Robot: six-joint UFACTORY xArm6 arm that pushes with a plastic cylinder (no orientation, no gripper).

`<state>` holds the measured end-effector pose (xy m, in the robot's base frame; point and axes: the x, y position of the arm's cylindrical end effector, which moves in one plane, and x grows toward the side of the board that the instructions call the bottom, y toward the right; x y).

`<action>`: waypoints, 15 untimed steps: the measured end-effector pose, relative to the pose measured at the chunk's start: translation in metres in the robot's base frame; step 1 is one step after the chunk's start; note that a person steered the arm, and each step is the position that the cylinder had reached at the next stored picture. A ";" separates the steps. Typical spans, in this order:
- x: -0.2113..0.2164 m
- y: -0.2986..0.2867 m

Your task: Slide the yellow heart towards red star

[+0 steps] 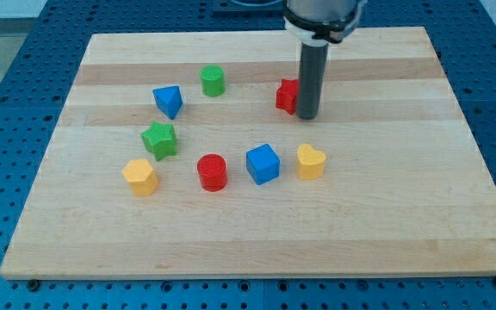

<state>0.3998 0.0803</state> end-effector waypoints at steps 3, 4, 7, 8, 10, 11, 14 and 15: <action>0.151 0.016; 0.167 -0.015; 0.135 -0.001; 0.131 -0.001; 0.127 -0.001; 0.121 -0.001; 0.097 -0.002; 0.099 -0.012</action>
<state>0.4987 0.0680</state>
